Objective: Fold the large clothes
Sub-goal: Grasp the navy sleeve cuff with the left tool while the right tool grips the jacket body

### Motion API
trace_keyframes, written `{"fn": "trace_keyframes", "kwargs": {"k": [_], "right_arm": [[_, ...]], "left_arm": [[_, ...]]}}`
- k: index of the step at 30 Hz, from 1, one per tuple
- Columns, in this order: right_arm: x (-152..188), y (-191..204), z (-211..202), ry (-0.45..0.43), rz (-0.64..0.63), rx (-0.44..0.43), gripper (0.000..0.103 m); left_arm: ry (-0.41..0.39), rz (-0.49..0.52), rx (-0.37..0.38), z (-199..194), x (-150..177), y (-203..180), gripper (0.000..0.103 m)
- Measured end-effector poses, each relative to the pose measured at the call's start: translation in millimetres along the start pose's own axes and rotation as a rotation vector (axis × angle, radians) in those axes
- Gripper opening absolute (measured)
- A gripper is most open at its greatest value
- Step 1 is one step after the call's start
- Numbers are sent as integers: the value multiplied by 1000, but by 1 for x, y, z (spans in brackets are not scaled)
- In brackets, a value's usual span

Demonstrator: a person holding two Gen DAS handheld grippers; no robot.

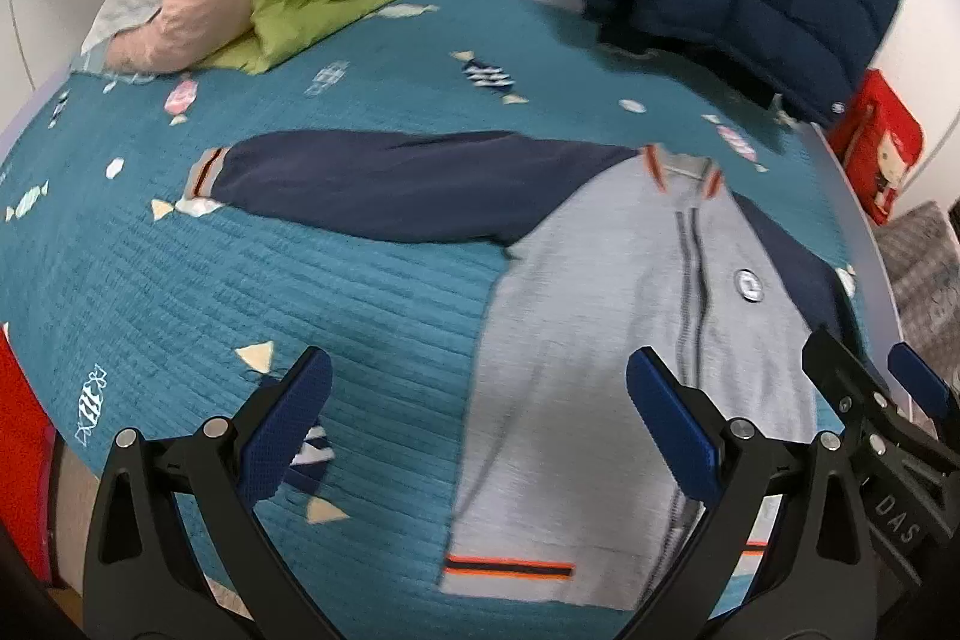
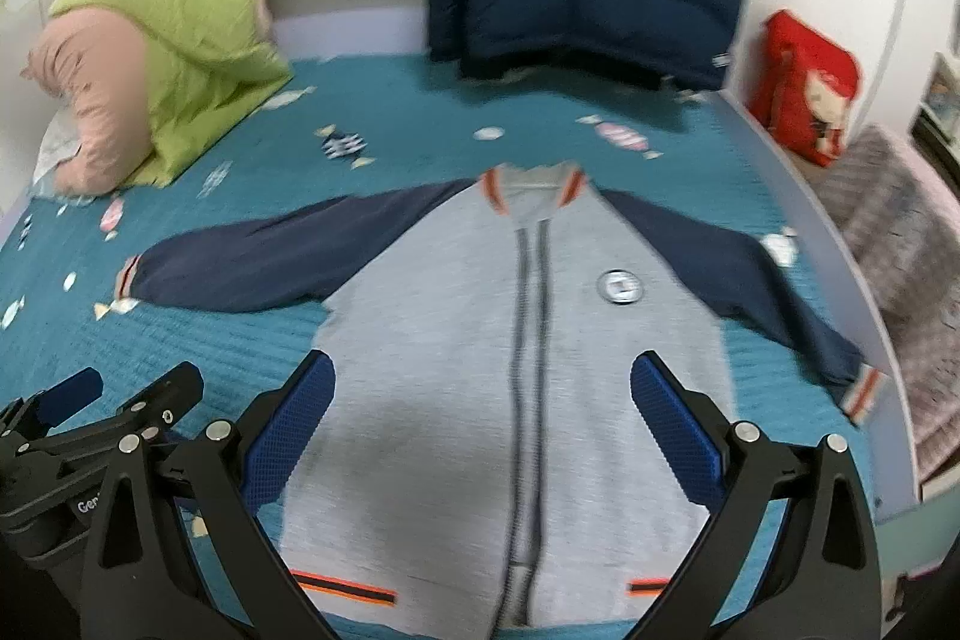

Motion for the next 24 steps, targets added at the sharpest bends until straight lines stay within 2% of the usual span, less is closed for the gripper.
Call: {"fn": "trace_keyframes", "kwargs": {"k": [3, 5, 9, 11, 14, 17, 18, 19, 22, 24], "right_arm": [[-14, 21, 28, 26, -19, -41, 95], [-24, 31, 45, 39, -16, -64, 95], [-45, 46, 85, 70, -35, -75, 94], [-55, 51, 106, 92, -45, -84, 86], [-63, 53, 143, 159, -23, -131, 65], [-68, 56, 178, 237, -7, -170, 40], [-69, 59, 192, 271, -1, -201, 28], [-70, 61, 201, 290, 6, -227, 22], [-68, 64, 229, 372, 37, -258, 10], [-65, 72, 245, 425, 61, -305, 9]], "left_arm": [[9, -36, -44, 17, -10, 25, 98], [25, -64, -47, 32, -19, 44, 98], [39, -130, -78, 57, -39, 88, 98], [40, -157, -93, 68, -50, 109, 98], [59, -203, -97, 85, -64, 139, 97], [53, -242, -118, 94, -76, 165, 97], [47, -252, -134, 98, -80, 175, 97], [51, -260, -147, 101, -83, 183, 97], [55, -301, -133, 111, -92, 205, 97], [65, -337, -133, 117, -94, 217, 97]]}}
Point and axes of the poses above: each gripper's, at about its wrist camera, not at the fingertips, and z roughly the way its jaws point, y to its left, x to its underside, the point moved 9 cm from there along z, roughly the way its jaws point, and after that the axes turned 2 degrees about -z, right-handed, at the moved point
